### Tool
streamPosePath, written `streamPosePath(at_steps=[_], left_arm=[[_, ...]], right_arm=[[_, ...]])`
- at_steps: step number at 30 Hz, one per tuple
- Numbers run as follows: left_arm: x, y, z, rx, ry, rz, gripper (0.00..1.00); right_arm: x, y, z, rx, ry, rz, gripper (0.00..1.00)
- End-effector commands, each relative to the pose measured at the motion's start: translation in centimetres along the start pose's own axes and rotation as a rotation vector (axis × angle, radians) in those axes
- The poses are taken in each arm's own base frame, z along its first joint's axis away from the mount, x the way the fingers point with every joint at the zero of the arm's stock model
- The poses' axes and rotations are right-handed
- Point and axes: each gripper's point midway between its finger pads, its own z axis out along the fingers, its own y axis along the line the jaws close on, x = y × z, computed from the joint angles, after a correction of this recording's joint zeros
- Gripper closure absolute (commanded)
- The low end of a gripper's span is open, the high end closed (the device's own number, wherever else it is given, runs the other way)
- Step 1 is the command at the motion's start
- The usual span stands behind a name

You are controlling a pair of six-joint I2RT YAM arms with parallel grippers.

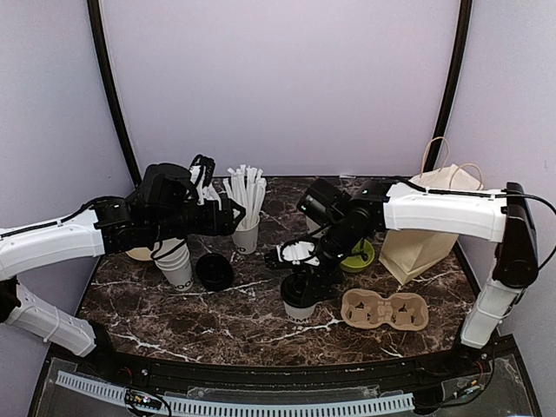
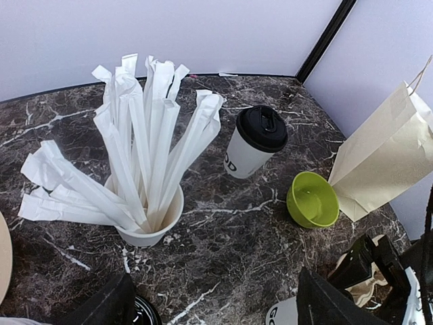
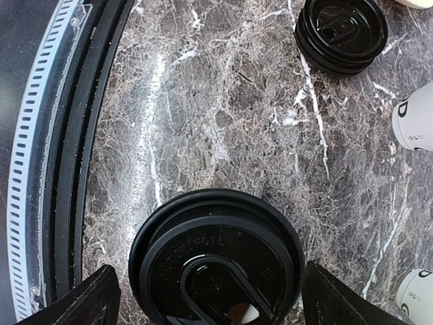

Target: Pack the takeout coffee

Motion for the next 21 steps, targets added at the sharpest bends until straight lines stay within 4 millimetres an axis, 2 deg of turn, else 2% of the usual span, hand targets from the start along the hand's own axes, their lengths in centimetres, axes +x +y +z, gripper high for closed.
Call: streamPosePath(at_steps=[1, 8, 14, 18, 19, 21], left_arm=[[0.0, 0.6, -0.6, -0.012, -0.005, 0.002, 0.15], [0.1, 0.6, -0.6, -0.01, 0.0, 0.002, 0.16], [-0.3, 0.6, -1.0, -0.009, -0.012, 0.004, 0.16], [-0.8, 0.6, -1.5, -0.008, -0.021, 0.01, 0.16], [-1.2, 0.5, -1.8, -0.007, -0.032, 0.008, 0.16], [-1.4, 0.5, -2.0, -0.003, -0.037, 0.011, 0.16]], right_arm=[[-0.9, -0.7, 0.3, 0.025, -0.005, -0.003, 0.1], [-0.6, -1.1, 0.4, 0.034, 0.024, 0.014, 0.18], [-1.1, -2.4, -1.0, 0.102, 0.013, 0.02, 0.26], [-1.2, -5.1, -3.2, 0.189, -0.007, 0.046, 0.26], [-1.0, -8.1, -4.8, 0.246, -0.035, 0.094, 0.26], [-0.8, -10.8, -6.0, 0.286, -0.057, 0.144, 0.27]])
